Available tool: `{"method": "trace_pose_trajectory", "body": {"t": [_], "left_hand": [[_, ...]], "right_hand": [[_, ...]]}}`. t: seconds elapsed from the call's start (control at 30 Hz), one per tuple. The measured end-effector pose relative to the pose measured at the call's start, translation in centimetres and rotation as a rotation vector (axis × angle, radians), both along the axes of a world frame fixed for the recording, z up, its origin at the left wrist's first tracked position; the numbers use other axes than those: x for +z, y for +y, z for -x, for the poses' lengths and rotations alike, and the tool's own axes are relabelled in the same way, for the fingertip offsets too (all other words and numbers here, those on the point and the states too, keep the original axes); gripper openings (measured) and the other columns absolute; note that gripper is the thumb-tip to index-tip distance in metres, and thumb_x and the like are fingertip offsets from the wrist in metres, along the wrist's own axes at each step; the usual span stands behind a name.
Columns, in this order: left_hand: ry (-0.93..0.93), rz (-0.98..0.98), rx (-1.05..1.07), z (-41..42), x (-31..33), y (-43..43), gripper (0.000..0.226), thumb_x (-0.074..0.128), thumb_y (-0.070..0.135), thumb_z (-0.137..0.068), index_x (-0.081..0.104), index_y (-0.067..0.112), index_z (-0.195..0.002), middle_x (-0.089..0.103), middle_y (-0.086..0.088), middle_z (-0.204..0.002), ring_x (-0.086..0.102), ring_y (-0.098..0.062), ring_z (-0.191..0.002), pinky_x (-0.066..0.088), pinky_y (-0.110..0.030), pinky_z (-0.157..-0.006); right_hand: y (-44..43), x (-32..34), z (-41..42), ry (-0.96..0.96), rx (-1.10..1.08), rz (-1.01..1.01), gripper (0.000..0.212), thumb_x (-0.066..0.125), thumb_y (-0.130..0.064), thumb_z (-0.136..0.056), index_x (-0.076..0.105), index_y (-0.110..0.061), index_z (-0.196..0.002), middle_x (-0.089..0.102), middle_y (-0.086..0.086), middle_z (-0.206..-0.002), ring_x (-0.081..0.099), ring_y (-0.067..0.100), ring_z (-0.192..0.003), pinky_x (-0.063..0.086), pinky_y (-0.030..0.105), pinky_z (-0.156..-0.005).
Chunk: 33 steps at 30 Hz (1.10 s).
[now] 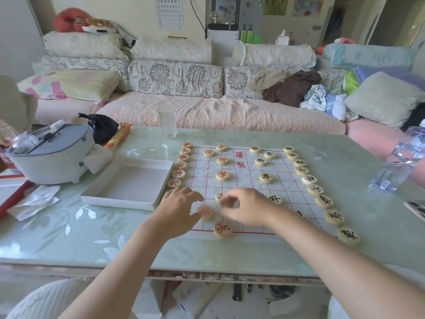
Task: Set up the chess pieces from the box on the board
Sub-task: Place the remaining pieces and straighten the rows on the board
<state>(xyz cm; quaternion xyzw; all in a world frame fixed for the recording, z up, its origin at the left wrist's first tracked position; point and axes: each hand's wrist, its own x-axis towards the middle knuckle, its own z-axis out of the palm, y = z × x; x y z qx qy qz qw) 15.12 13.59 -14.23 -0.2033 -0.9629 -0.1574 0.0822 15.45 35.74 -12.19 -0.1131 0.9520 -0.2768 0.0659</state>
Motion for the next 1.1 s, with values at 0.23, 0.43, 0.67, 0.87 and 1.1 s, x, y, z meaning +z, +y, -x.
{"method": "trace_pose_trajectory", "body": {"t": [0.23,0.43,0.67,0.87,1.1], "left_hand": [[-0.104,-0.043,-0.017,2.3,0.4,1.1,0.038,0.058,0.039,-0.088,0.054,0.034,-0.125,0.055,0.014,-0.124,0.046,-0.011,-0.120,0.035,-0.031,-0.101],[-0.210,0.055,-0.106,3.9,1.7,0.8,0.057,0.069,0.046,-0.076,0.051,0.037,-0.129,0.051,0.019,-0.123,0.043,-0.006,-0.117,0.033,-0.024,-0.097],[-0.286,0.165,-0.105,4.5,1.1,0.2,0.059,0.074,0.057,-0.066,0.053,0.042,-0.119,0.053,0.022,-0.112,0.039,-0.005,-0.111,0.020,-0.026,-0.090],[-0.241,0.148,-0.078,4.1,0.8,0.1,0.051,0.071,0.064,-0.065,0.060,0.039,-0.109,0.056,0.020,-0.105,0.044,-0.007,-0.111,0.023,-0.028,-0.092],[-0.110,0.215,-0.059,3.3,0.5,-1.1,0.065,0.072,0.069,-0.055,0.058,0.043,-0.113,0.044,0.014,-0.104,0.032,-0.012,-0.112,0.017,-0.027,-0.098]], "right_hand": [[0.8,-1.4,3.0,0.044,-0.102,-0.061,0.057,0.068,-0.055,-0.082,0.054,-0.033,-0.132,0.053,-0.013,-0.122,0.055,0.010,-0.109,0.044,0.028,-0.093],[-0.3,-2.0,4.9,0.042,-0.039,-0.098,0.059,0.068,-0.042,-0.084,0.052,-0.031,-0.139,0.051,-0.013,-0.135,0.049,0.012,-0.125,0.039,0.026,-0.097],[-0.3,-1.9,5.1,0.119,-0.006,-0.114,0.062,0.070,-0.047,-0.081,0.051,-0.034,-0.138,0.049,-0.014,-0.134,0.050,0.007,-0.121,0.042,0.029,-0.098],[-3.1,-1.3,3.8,0.254,0.190,-0.191,0.042,0.065,-0.061,-0.072,0.068,-0.037,-0.106,0.061,-0.016,-0.098,0.051,0.008,-0.097,0.044,0.028,-0.086],[-4.6,-0.9,3.0,0.258,0.278,-0.244,0.030,0.070,-0.053,-0.077,0.069,-0.039,-0.103,0.065,-0.017,-0.102,0.050,0.010,-0.102,0.038,0.029,-0.093]]}}
